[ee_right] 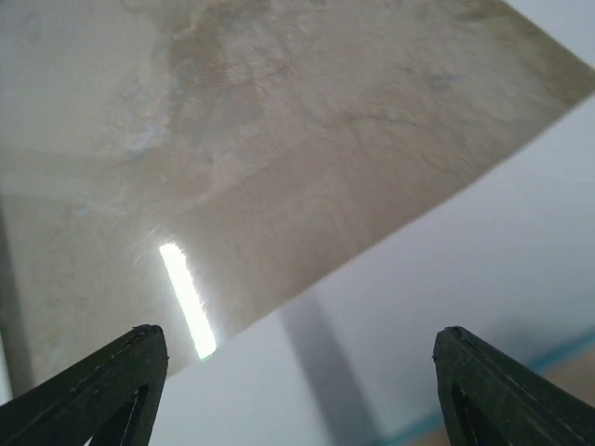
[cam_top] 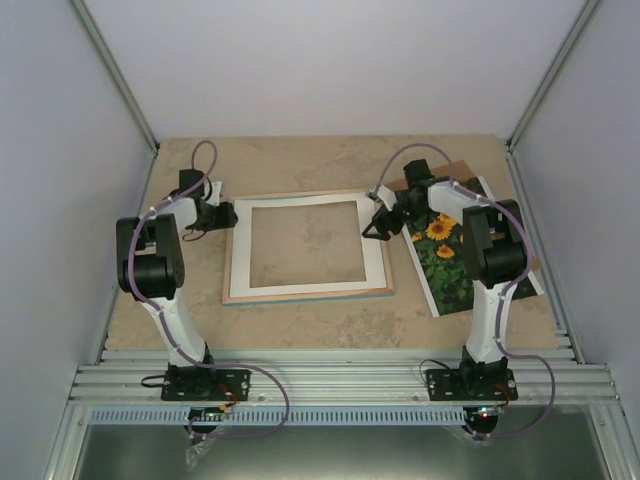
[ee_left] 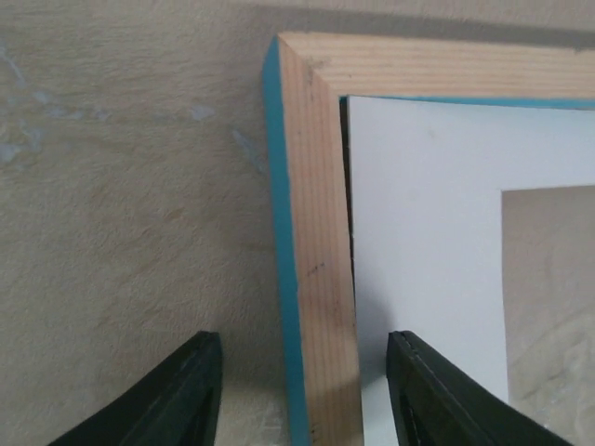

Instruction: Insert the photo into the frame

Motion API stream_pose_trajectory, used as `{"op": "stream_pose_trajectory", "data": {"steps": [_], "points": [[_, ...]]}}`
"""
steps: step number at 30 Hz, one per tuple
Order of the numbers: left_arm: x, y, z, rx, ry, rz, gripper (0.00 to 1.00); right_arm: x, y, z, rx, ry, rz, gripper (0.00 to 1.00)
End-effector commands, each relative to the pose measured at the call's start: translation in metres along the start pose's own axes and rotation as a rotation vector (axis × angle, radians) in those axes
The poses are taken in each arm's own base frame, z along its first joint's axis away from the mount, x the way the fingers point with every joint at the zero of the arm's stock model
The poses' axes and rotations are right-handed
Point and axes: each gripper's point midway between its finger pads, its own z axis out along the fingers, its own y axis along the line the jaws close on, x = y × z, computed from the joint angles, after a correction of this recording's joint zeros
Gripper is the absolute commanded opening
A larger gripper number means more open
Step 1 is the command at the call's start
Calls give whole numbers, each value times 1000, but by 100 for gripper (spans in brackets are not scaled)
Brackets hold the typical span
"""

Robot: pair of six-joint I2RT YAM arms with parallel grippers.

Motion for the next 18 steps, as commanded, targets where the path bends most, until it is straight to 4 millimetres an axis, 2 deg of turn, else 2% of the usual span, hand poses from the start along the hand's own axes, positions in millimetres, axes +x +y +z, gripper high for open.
{"op": "stream_pose_trajectory", "data": {"steps": [1,3,5,8,10,11,14,16,18], "points": [[-14,-2,-15,2,-31,22,56,-25,15,-53,-55,-83,0,80],[-30,-10,-35,13,-89,81,64,-33,9,-78,-28,-114,12,81],[-51,-23,-61,37,-176,130,72,-33,-1,-102,8,-140,52,82],[-67,-53,-84,82,-255,231,78,-16,-18,-134,67,-154,112,82],[-66,-83,-87,109,-265,339,79,5,-28,-150,116,-130,128,83],[-62,-105,-86,134,-263,398,79,18,-31,-157,141,-111,124,82],[-53,-157,-89,216,-276,510,80,50,-37,-178,218,-62,119,82],[-38,-197,-91,298,-287,599,80,69,-38,-189,247,-38,148,82],[-15,-239,-94,385,-310,723,80,92,-43,-200,280,-17,217,82]]}}
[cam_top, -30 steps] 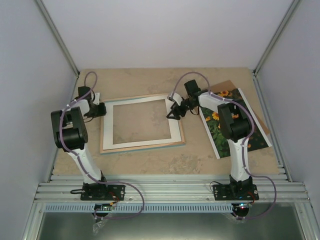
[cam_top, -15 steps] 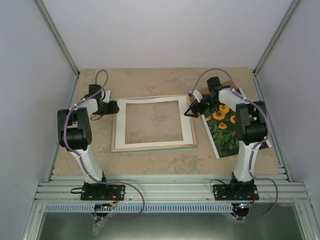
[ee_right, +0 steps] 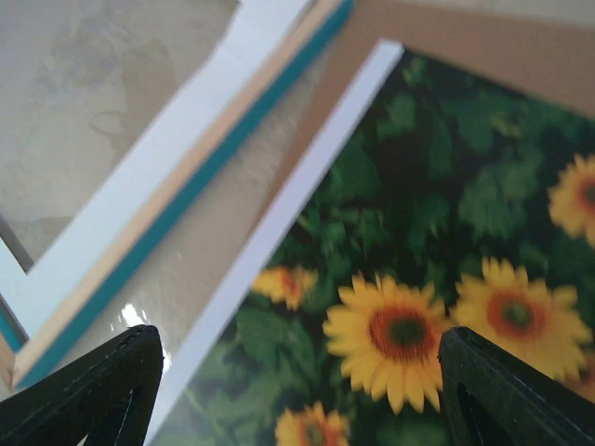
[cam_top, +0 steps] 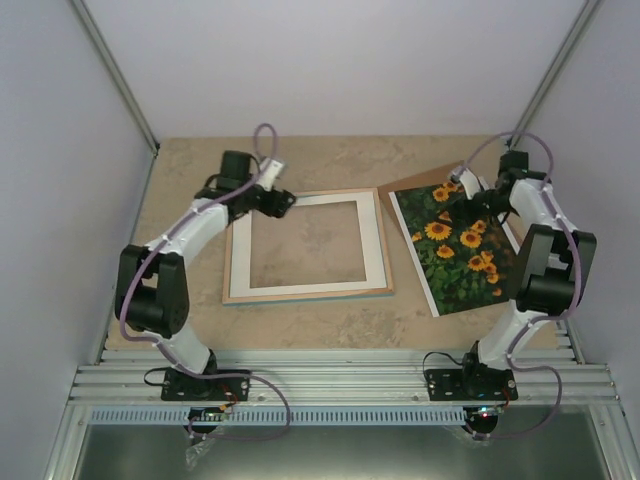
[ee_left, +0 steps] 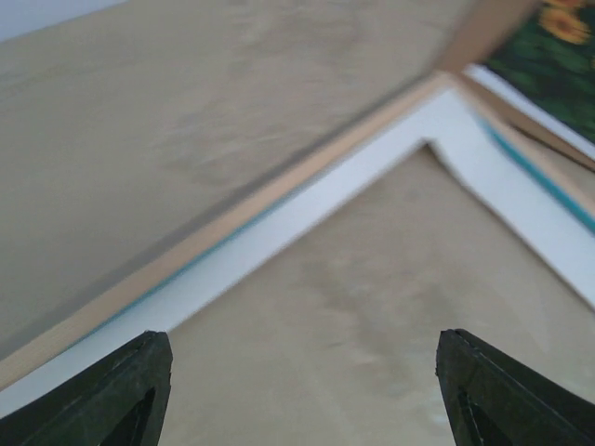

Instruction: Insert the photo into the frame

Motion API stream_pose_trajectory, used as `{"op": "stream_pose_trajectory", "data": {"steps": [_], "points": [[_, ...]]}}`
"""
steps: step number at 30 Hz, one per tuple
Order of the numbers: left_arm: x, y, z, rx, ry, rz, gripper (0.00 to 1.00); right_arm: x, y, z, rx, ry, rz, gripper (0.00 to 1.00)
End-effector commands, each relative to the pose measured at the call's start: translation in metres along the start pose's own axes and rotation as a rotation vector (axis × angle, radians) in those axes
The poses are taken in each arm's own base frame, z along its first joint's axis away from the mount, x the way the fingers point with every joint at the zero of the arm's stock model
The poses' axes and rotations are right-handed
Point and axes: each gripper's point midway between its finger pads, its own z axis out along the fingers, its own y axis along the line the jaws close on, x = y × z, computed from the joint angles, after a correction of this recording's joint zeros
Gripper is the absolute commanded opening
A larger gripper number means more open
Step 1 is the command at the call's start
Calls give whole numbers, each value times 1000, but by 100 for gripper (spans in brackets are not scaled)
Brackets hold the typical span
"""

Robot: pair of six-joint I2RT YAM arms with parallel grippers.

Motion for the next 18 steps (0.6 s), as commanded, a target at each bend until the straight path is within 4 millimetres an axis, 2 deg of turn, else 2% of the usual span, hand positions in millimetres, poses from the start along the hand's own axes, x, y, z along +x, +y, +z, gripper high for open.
{"op": "stream_pose_trajectory", "data": {"steps": [1,5,9,11,15,18], "points": [[-4,-94,7,198,-78,266,80,47,-10,-21,61,102,70,82],[5,-173,16,310,-192,593,81,88,-29,-41,142,166,218,79],[14,-239,19,409,-356,920,80,118,-34,-55,215,217,321,75],[21,-273,23,438,-438,1065,80,123,-33,-58,242,224,365,74],[29,-329,33,445,-573,1313,79,127,-30,-57,244,225,433,72],[48,-366,45,459,-605,1484,76,133,-33,-55,248,235,452,70]]}}
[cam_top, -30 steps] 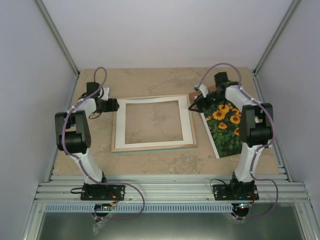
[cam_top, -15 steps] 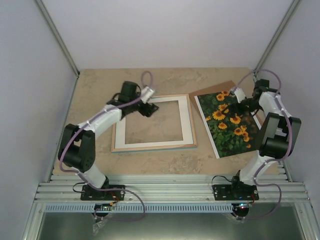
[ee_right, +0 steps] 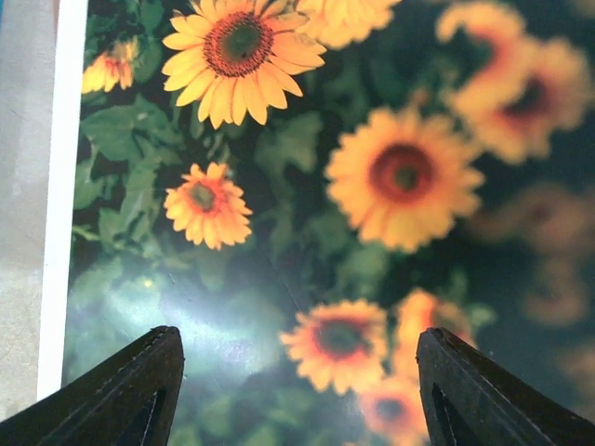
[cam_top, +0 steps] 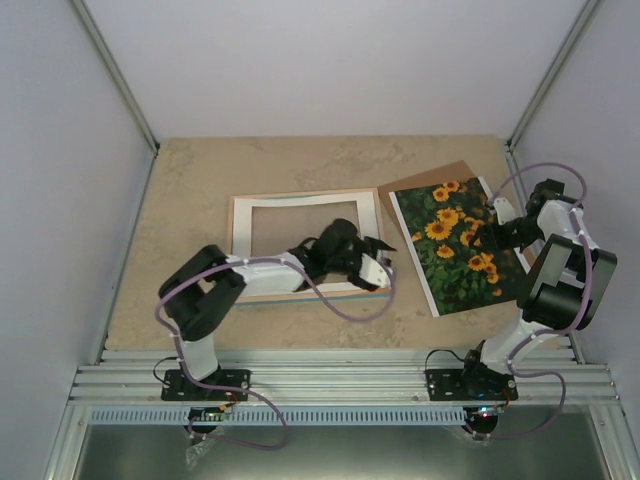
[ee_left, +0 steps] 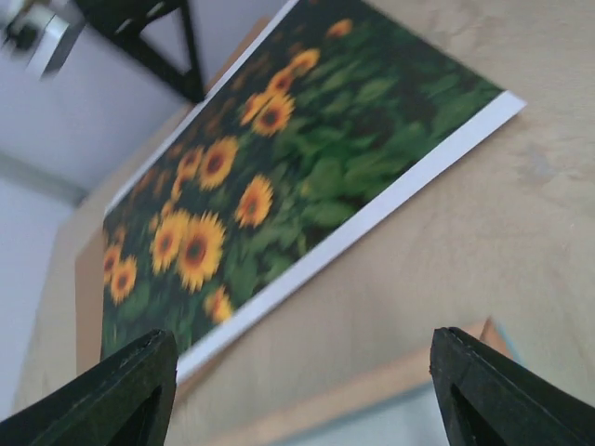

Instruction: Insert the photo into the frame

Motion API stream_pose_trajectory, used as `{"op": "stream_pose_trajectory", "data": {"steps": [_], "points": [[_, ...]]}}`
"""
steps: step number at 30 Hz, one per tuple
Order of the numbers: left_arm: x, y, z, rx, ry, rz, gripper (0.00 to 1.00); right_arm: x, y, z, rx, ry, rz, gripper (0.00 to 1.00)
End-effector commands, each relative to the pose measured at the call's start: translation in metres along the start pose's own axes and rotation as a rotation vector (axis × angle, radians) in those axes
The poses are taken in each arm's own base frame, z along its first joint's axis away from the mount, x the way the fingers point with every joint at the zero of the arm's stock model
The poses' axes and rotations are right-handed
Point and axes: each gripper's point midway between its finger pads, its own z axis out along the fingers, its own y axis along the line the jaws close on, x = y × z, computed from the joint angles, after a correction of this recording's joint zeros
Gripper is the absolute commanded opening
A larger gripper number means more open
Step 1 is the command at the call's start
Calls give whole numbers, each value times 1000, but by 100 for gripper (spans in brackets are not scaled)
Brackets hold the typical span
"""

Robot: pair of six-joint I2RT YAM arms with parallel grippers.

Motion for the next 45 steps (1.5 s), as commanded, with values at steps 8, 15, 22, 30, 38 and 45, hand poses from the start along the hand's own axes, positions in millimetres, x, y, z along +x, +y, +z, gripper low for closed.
{"op": "stream_pose_trajectory", "data": {"steps": [8,15,22,30,38,45], "points": [[-33,-44,82,-21,-23,586,73,27,-30,35,22,70,122,55],[-10,-71,104,32,20,658,69,48,-32,57,23,111,117,53],[-6,-83,137,12,72,743,65,74,-16,72,-25,156,119,52],[-34,-79,146,-58,18,749,41,84,-3,76,-67,154,112,52],[-100,-34,127,-137,-90,579,0,24,18,17,-127,-60,4,59],[-152,30,100,-191,-150,342,0,-70,42,-137,-55,-456,-244,83]]}}
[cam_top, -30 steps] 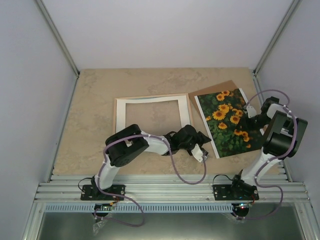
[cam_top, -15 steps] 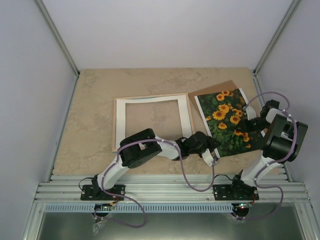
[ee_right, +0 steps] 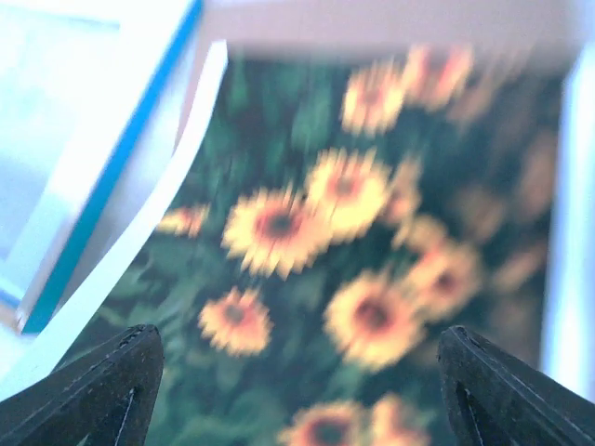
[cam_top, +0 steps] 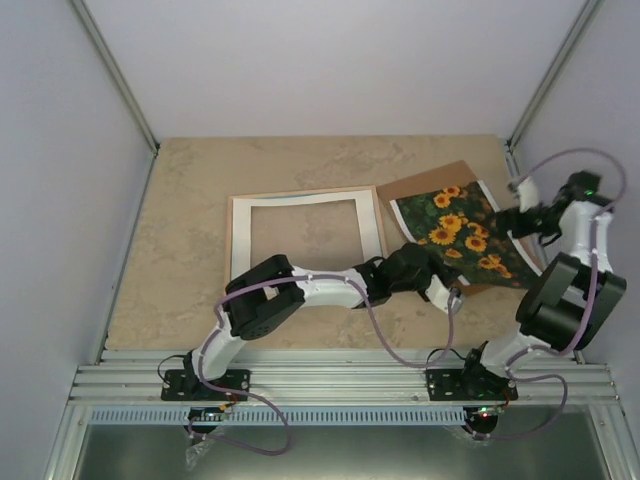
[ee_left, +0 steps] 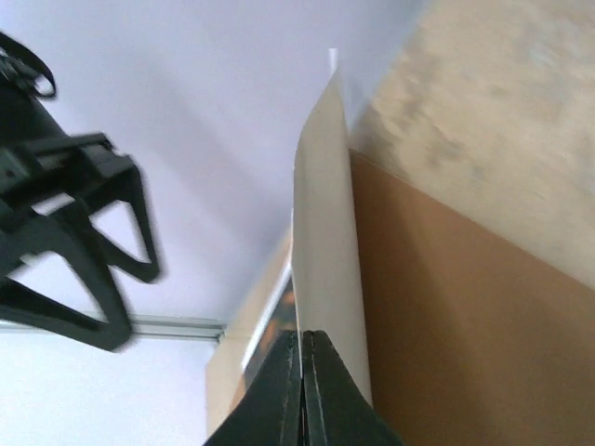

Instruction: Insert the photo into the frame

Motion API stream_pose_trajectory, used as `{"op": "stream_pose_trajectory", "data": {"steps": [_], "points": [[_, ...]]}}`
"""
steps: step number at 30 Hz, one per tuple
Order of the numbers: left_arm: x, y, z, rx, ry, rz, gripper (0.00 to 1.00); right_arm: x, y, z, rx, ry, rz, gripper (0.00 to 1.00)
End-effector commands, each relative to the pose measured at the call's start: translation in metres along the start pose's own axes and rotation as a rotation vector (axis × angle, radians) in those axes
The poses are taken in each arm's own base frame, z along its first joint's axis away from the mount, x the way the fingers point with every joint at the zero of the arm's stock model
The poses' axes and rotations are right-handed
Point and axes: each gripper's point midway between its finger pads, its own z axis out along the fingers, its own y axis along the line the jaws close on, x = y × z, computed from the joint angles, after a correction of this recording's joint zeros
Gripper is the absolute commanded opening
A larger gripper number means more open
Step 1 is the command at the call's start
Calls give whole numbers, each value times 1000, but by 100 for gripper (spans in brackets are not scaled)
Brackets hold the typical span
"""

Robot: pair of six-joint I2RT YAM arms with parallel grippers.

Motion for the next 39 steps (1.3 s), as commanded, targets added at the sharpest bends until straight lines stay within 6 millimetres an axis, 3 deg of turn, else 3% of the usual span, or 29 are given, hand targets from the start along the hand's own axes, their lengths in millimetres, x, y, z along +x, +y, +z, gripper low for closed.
{"op": "stream_pose_trajectory", "data": {"steps": [1,3,6,10,13,17,24,32,39], "points": [[-21,86,-27,-81,-65,-229,0,-82,42,-96,18,-267,-246,84],[-20,112,-39,-68,-77,-332,0,-100,57,-124,61,-317,-382,86],[-10,143,-63,-65,-89,-501,0,-110,80,-152,131,-361,-530,87],[6,161,-95,-55,-94,-650,0,-117,117,-187,221,-429,-693,90],[14,167,-117,-62,-111,-701,0,-110,156,-204,236,-469,-835,95],[17,170,-137,-77,-123,-681,0,-91,185,-200,220,-429,-991,98],[21,172,-145,-91,-122,-668,0,-80,184,-188,250,-300,-1024,98],[30,178,-147,-127,-113,-666,0,-45,210,-152,163,-182,-1080,94],[21,172,-159,-116,-133,-570,0,-51,168,-133,221,-59,-913,78]]}}
